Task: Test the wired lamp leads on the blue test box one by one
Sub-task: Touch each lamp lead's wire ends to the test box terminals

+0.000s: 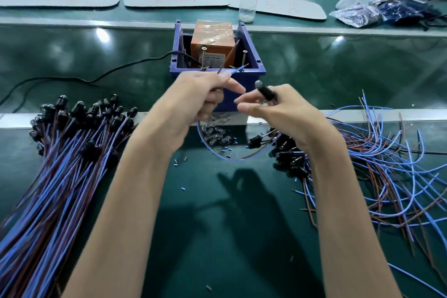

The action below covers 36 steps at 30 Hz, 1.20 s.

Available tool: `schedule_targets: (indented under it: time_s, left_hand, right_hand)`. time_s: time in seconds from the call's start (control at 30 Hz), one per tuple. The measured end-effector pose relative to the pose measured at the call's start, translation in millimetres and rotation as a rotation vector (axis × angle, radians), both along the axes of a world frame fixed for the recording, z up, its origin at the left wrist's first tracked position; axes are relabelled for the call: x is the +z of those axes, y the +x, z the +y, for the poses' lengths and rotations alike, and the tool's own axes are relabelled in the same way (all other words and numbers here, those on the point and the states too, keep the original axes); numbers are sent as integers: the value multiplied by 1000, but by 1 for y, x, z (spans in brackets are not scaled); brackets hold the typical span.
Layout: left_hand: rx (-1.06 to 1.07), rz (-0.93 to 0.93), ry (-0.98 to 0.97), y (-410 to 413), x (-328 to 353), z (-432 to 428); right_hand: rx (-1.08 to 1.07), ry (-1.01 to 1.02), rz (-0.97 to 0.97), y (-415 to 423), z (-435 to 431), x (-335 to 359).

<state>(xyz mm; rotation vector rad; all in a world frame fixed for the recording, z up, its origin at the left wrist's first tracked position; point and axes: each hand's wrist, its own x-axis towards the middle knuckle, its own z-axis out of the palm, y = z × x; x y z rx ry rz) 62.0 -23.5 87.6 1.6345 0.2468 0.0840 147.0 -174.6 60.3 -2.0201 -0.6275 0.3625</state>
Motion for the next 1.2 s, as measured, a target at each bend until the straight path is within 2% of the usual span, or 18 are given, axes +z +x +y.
schedule_targets:
  time_s: [0.13,0.23,0.3,0.4,0.47,0.63,0.77,0.93,1.2]
  left_hand:
    - [-11,-1,-191,5,-3,-3]
    - [32,-81,-330,7,-5,-5]
    - [57,-143,-340,9,-6,-8]
    - [69,-207,-335,11,-8,-13]
    - [78,-242,-317,11,-9,-14]
    - [129,-322,-330,12,-12,-21]
    - [162,-344,-372,14,-15,-32]
    - [253,-290,-424,17,-18,-44]
    - [294,-233,-336,20,-25,-48]
  right_hand:
    - [-124,251,-19,3,-3,5]
    - [-149,318,113,5,-1,5]
    - [-155,450,204,3,2,6]
    - [-129,783,287,-3,6,8]
    - [-91,863,322,-6,10,9]
    - [-58,626,309,-7,19,10]
    - [-21,558,329,-11,24,9]
    - [-81,685,313,-15,25,6]
    - [-125,694,371,-18,27,9]
